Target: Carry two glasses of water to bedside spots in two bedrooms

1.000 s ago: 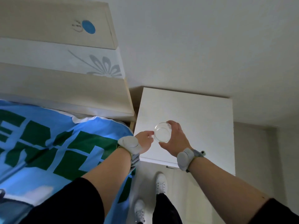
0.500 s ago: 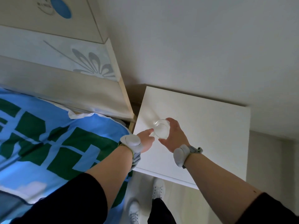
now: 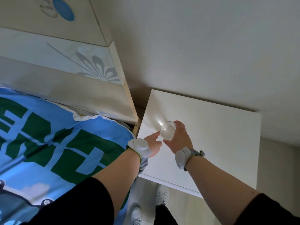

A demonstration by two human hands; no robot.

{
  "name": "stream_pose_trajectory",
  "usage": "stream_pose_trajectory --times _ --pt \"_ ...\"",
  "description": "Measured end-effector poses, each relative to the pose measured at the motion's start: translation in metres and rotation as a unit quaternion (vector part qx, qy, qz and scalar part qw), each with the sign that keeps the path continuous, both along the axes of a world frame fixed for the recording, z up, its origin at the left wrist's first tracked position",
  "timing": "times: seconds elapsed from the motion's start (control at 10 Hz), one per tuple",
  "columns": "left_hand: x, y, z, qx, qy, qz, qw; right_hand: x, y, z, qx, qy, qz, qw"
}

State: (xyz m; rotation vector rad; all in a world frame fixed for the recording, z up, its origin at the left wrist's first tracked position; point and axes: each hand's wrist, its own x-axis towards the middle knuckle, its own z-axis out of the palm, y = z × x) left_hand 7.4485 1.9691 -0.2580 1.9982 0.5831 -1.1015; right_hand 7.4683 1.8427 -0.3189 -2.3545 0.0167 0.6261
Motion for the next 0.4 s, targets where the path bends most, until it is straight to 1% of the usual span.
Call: stream_pose_trajectory --times 0.1,0.3,0.4 --pt "-0.005 0.003 0.001 -0.005 0.000 -0.002 1.000 -0.003 0.005 -0.003 -0.012 -0.013 -0.009 1.000" --pt "-0.026 0.015 0.017 -0.032 -0.001 -0.008 0.999 -0.013 0.001 0.007 -0.044 0.029 0.010 0.999" --pt "-0.040 0.015 0.023 -0.046 0.003 0.043 0.998 -0.027 -0.005 0.015 -0.060 0.041 -0.008 0.997"
